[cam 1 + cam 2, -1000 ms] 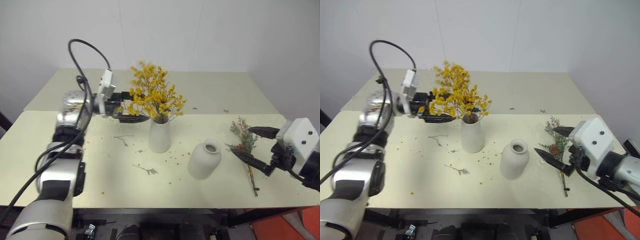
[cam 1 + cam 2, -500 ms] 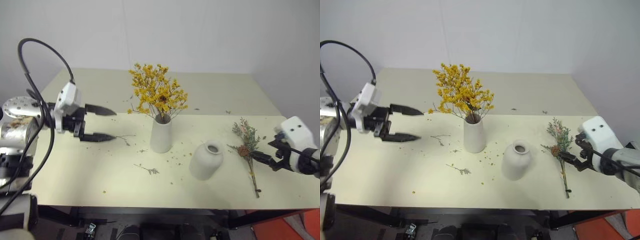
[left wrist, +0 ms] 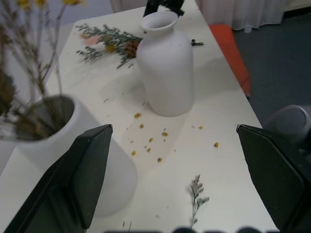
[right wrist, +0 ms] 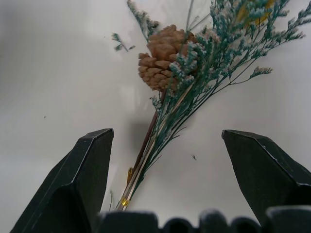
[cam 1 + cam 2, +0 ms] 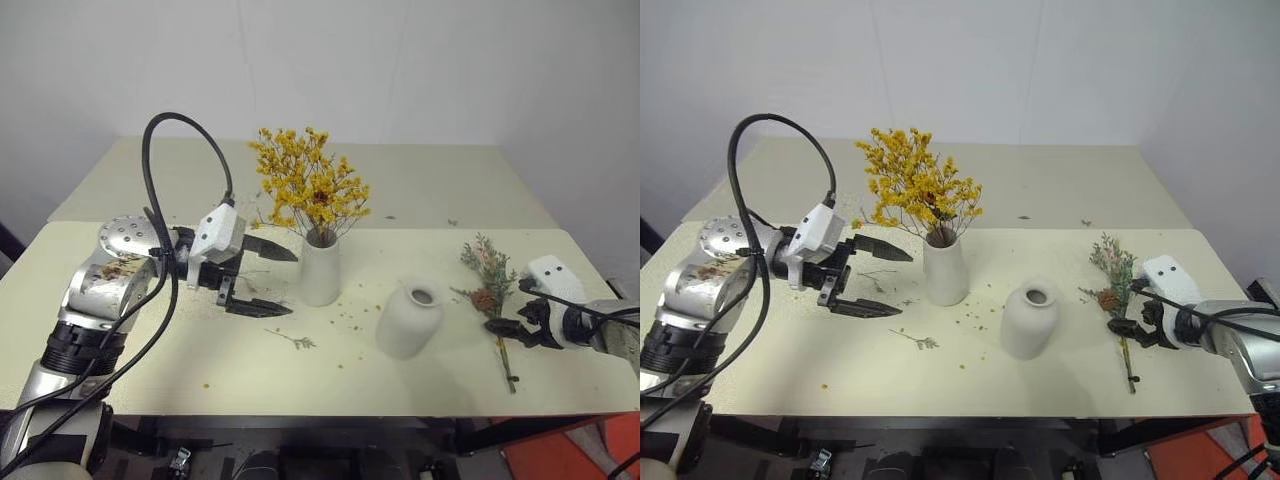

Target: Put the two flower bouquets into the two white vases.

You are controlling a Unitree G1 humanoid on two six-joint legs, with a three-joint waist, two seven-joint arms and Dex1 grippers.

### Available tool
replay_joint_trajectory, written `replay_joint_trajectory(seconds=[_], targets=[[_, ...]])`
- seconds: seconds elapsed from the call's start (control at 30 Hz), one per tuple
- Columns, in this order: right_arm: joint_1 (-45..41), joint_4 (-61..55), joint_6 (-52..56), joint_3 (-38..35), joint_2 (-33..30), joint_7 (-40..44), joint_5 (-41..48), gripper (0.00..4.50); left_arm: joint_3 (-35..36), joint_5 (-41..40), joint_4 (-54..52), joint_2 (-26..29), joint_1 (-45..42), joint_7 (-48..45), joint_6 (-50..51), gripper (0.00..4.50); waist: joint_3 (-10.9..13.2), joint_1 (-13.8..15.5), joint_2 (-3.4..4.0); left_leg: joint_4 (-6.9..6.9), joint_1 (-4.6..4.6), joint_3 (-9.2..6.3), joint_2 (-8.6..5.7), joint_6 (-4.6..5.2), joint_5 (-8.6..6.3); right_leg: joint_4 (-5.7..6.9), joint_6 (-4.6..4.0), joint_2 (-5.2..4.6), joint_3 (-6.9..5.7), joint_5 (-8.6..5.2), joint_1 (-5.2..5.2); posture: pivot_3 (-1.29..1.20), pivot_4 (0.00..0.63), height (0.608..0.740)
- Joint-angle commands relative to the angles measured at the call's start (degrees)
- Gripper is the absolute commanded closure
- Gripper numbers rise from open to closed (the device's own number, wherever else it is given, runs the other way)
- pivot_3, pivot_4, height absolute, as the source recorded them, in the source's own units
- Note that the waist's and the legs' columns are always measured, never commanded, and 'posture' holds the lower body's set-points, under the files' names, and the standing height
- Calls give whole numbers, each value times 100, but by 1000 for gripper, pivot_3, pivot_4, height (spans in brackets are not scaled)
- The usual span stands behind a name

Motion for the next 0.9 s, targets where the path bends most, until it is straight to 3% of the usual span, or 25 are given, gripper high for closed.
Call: replay_joint_trajectory(seconds=[0.03, 0.27, 0.43, 0.7, 0.9], targets=[[-287, 104, -114, 25, 2, 174, -102, 285, -33, -82, -131, -57, -262, -217, -230, 41, 0, -4, 0, 0, 0, 0, 0, 0, 0, 1, 0, 0, 0, 0, 0, 0, 150, 740], [-663, 529, -112, 491, 213, 432, -309, 285, -242, 173, 157, -195, -453, -297, -525, 41, 0, 0, 0, 1, 0, 0, -1, 0, 0, -2, 1, -1, 1, 0, 2, 0, 150, 740], [-809, 774, -77, 752, 231, 602, -469, 1547, -238, 288, 315, -205, -453, -272, -638, 0, 0, 0, 1, 1, -1, -1, -1, 0, 0, -1, 0, 0, 0, 0, 0, 0, 150, 740], [-814, 782, -3, 691, 212, 611, -614, 4387, -225, 344, 330, -166, -365, -259, -692, 0, 0, 2, 0, 1, 0, -1, 0, 0, 0, 0, 1, 0, 0, 0, 1, 0, 150, 740], [-385, 174, -52, -169, 329, -160, -772, 4466, -207, 373, 381, -204, -391, -270, -729, 0, 0, 16, 1, 0, -5, -1, -1, 0, 0, -1, 1, -1, 0, 0, -2, 0, 150, 740]])
